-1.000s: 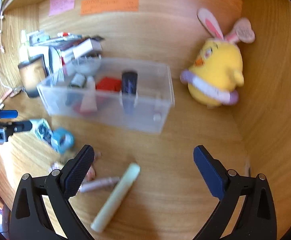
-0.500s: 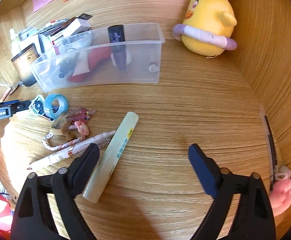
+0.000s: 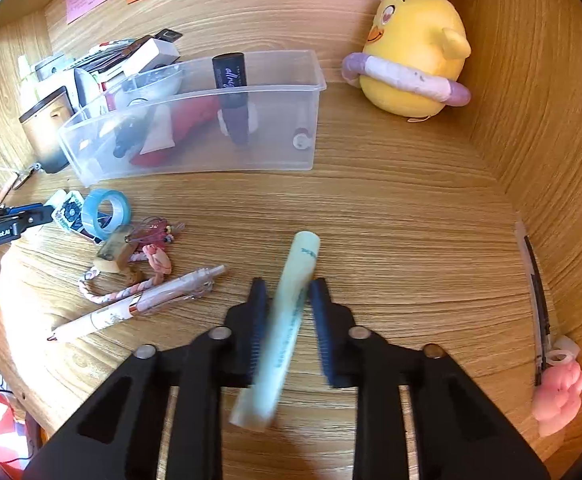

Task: Organize objects
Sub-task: 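Grasp the light blue eraser with left tool while right tool grasps cream tube, then carry both items over the clear box and open both tools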

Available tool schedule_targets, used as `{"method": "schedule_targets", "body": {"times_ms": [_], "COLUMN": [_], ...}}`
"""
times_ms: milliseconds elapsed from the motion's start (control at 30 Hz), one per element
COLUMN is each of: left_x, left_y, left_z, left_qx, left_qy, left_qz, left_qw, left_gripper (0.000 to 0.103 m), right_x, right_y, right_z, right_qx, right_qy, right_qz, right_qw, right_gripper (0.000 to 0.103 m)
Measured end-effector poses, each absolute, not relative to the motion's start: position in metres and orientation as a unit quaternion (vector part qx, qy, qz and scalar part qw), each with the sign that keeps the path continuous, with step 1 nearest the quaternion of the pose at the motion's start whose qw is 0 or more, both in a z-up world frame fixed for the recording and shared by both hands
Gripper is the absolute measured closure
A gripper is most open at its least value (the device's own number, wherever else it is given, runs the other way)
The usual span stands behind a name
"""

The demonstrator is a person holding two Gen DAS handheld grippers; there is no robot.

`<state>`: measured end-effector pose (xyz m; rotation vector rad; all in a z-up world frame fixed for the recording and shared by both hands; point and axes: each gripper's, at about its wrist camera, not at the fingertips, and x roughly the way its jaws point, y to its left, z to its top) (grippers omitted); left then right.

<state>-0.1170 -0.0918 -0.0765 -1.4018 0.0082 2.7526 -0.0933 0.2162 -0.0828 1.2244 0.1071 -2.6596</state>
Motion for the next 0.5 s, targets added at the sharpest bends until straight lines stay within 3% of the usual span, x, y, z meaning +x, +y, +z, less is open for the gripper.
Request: {"method": "schedule_targets", "body": {"times_ms": [500], "left_x": [-0.099], "left_y": [-0.094], "left_z": [-0.046], "left_qx": [-0.411], "left_qy": [-0.028], "left_qz": [0.911], "left_qw": [0.019], "left_gripper": [0.078], "right_x": [-0.094], "right_y": [0.226], "right_z": [-0.067], "right_qx": [0.397], "right_qy": [0.007], "right_qz": [-0.912], "right_qw": [0.106], "right_gripper": [0.089]}}
